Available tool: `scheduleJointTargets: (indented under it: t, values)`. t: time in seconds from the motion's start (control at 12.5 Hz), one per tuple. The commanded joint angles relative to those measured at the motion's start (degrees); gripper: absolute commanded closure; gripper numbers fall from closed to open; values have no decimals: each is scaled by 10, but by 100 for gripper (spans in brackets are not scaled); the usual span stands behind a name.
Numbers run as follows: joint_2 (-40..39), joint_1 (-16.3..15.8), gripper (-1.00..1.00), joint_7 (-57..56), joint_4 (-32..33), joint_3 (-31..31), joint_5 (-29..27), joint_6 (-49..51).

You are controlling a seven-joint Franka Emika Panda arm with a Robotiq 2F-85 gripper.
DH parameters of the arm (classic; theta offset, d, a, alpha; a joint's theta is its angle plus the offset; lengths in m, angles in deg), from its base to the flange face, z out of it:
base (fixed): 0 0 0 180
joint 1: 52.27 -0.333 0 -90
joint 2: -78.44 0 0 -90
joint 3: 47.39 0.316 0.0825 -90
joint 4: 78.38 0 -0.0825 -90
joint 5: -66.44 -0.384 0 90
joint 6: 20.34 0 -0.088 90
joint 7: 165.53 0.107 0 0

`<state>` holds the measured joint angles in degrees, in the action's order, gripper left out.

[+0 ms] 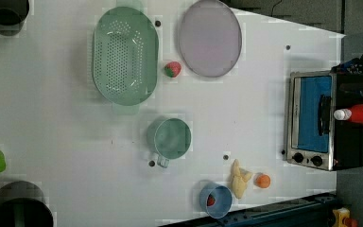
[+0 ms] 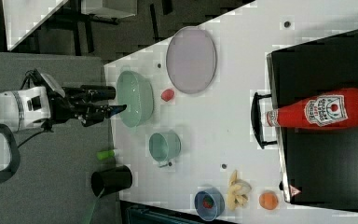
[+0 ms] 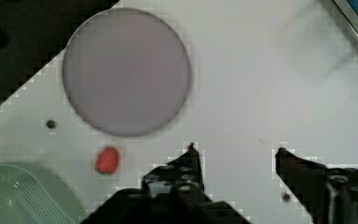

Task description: Pick Ketchup from oven and place it on table.

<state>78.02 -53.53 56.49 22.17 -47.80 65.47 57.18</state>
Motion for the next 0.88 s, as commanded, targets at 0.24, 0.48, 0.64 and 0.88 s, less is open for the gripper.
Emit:
scheduleJointTargets:
  t: [0.24,0.48,0.64,0.88]
  values:
    - [162,5,-100,55,49,-44,10,114]
    - [157,7,-100,55,49,-59,10,108]
    - [146,10,-100,55,49,-84,10,100]
    - [117,21,-100,55,49,-138,10,62]
